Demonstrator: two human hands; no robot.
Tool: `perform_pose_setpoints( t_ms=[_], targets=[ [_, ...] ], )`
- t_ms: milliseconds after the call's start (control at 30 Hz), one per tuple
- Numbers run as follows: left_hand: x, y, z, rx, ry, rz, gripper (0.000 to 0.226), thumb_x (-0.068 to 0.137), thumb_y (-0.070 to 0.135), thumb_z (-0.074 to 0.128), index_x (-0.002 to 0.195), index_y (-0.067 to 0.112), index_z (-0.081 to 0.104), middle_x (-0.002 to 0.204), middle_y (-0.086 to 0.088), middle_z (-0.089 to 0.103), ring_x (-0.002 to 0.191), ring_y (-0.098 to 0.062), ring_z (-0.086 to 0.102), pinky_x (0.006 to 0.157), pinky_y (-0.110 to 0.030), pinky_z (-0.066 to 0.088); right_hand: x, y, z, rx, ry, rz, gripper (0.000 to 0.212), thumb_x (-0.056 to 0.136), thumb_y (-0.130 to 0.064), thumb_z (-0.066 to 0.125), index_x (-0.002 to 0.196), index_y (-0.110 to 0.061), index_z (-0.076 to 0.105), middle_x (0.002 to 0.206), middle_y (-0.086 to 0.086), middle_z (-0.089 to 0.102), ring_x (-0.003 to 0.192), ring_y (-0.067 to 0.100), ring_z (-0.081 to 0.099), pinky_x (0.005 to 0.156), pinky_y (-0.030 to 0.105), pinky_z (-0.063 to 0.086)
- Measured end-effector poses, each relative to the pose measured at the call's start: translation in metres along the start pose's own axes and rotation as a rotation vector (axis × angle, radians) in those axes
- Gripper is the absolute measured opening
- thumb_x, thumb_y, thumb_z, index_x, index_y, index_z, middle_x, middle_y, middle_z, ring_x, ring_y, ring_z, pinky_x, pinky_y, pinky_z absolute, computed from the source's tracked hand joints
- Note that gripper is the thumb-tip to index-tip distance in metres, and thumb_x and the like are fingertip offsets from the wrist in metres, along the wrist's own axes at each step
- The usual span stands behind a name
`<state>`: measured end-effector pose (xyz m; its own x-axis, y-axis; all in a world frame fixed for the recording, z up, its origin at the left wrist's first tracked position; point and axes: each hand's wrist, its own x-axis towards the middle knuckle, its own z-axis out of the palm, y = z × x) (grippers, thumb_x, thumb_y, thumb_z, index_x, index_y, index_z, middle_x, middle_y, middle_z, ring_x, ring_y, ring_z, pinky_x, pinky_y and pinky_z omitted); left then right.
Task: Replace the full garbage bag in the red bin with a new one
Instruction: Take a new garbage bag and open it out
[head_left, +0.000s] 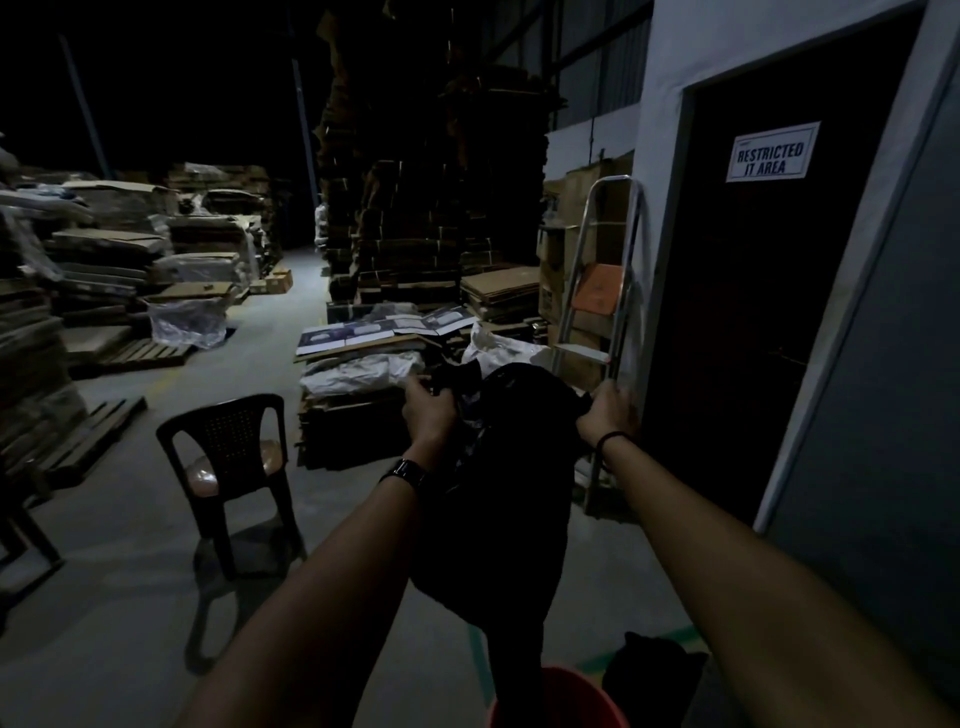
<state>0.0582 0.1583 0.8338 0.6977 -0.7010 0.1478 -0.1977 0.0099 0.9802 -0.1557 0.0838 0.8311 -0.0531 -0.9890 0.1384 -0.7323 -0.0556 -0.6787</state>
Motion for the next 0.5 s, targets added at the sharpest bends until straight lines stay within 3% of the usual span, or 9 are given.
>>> perform_pose_setpoints(
  t_ms=[100,167,233,333,433,500],
  targets=[
    [-0.003,-0.002,0.006,0.040,-0.054,0.080,0.011,0.085,0.004,0.051,0.089,0.014,0.051,0.081,-0.005,0.056,0.080,-0.026,0.055,0.070,-0.031,0.041,-0.004,-0.012,0.009,-0.026,0.037,-0.183,0.010,0.086,-0.001,0.051,0.092,-0.008,0.054,0.115,0.019,0.050,0.103,0.039,0.053,0.082,0.039,0.042],
    [-0.003,-0.003,0.009,0.053,-0.115,0.123,0.021,0.082,-0.003,0.045,0.074,0.016,0.048,0.068,-0.001,0.052,0.068,-0.023,0.049,0.065,-0.029,0.037,-0.008,-0.021,0.012,0.004,0.020,-0.295,0.019,0.081,0.003,0.051,0.070,-0.013,0.052,0.092,0.014,0.054,0.091,0.034,0.056,0.071,0.032,0.037],
    [-0.003,-0.004,0.010,0.048,-0.186,0.145,0.031,0.078,-0.008,0.042,0.062,0.018,0.049,0.063,0.001,0.051,0.062,-0.018,0.047,0.060,-0.027,0.036,-0.010,-0.027,0.018,0.091,-0.064,-0.374,0.023,0.079,0.002,0.056,0.064,-0.016,0.054,0.076,0.006,0.056,0.080,0.025,0.057,0.069,0.027,0.036],
    [-0.005,-0.004,0.010,0.022,-0.292,0.154,0.043,0.074,-0.015,0.040,0.051,0.018,0.055,0.059,0.000,0.054,0.060,-0.013,0.049,0.061,-0.026,0.039,-0.009,-0.031,0.034,0.196,-0.378,-0.368,0.007,0.082,-0.016,0.067,0.086,-0.012,0.071,0.087,0.003,0.064,0.089,0.019,0.060,0.082,0.034,0.047],
    [-0.008,-0.001,0.009,-0.073,-0.351,0.097,0.046,0.075,-0.021,0.036,0.057,0.011,0.063,0.062,-0.007,0.060,0.063,-0.018,0.058,0.062,-0.025,0.049,0.003,-0.017,0.057,0.204,-0.597,-0.152,0.076,0.062,-0.062,0.071,0.126,-0.022,0.063,0.128,0.006,0.062,0.118,0.028,0.057,0.105,0.045,0.043],
    [-0.011,0.003,0.006,-0.149,-0.360,0.036,0.044,0.079,-0.021,0.034,0.064,0.006,0.067,0.067,-0.011,0.064,0.063,-0.020,0.063,0.060,-0.024,0.055,0.022,-0.001,0.080,0.143,-0.680,-0.134,0.099,0.067,-0.063,0.069,0.150,-0.022,0.033,0.154,0.007,0.034,0.138,0.033,0.037,0.116,0.047,0.029]
  ],
)
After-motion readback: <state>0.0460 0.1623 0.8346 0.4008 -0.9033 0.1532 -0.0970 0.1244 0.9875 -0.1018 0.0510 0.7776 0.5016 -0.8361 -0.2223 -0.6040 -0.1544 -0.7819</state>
